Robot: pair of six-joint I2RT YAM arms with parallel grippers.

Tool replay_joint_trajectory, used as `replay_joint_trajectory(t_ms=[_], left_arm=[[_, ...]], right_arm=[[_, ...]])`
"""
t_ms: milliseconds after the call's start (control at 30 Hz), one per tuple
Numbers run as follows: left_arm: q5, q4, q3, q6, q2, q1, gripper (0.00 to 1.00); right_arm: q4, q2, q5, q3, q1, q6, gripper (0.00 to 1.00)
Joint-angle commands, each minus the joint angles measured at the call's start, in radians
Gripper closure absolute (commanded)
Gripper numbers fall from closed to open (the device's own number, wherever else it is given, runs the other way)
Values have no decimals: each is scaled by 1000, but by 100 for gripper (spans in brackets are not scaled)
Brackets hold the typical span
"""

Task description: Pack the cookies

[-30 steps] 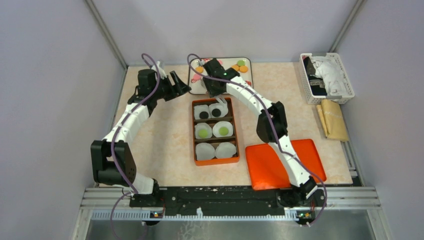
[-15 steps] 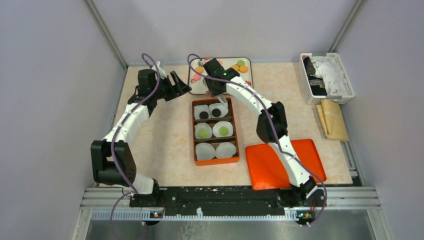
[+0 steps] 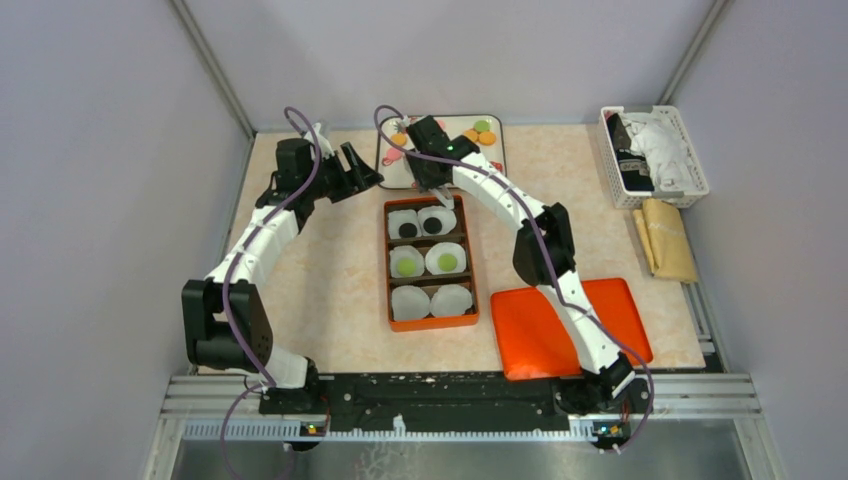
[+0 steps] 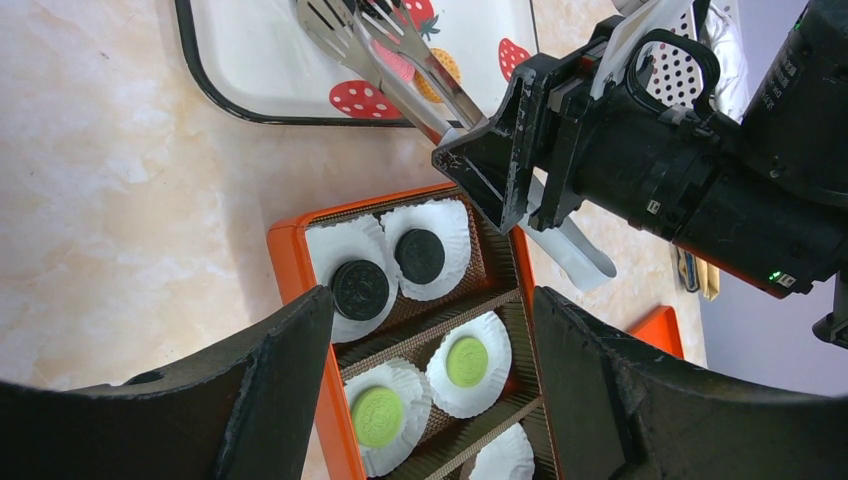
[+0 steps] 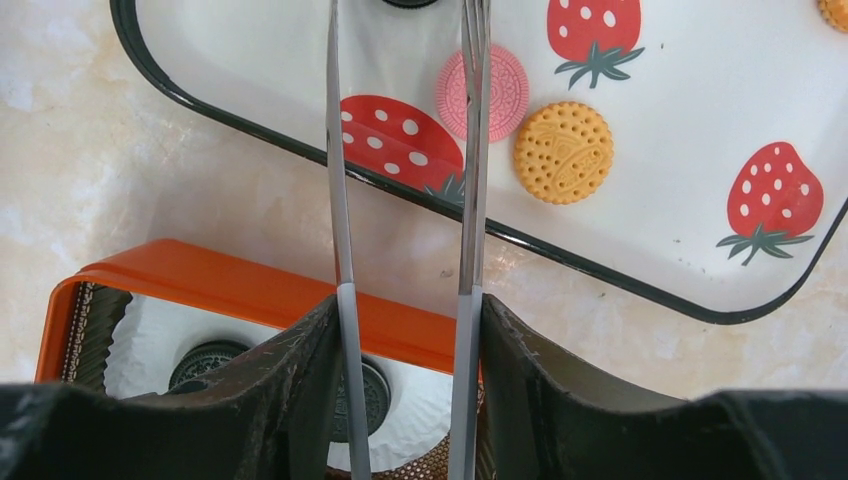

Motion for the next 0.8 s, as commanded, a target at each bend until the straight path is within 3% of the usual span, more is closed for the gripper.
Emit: replay_joint_trajectory(t_ms=[0,200,367,533,767], left_arm=[[20,31,18,2,7,6,21],[26,34,14,1,7,6,21],[24,31,15,2,-3,6,21],[27,33,10,0,-7,6,21],[37,38,6,-9,-5,6,21]], right_arm=[[36,-5,28,32,3,1,53],[53,5,41,50,3,-6,77],[106,-71,64,-32,5,-7,90],[202,-242,69,-200,8,-19,93],[240,-388,90,-317,26,-38,95]])
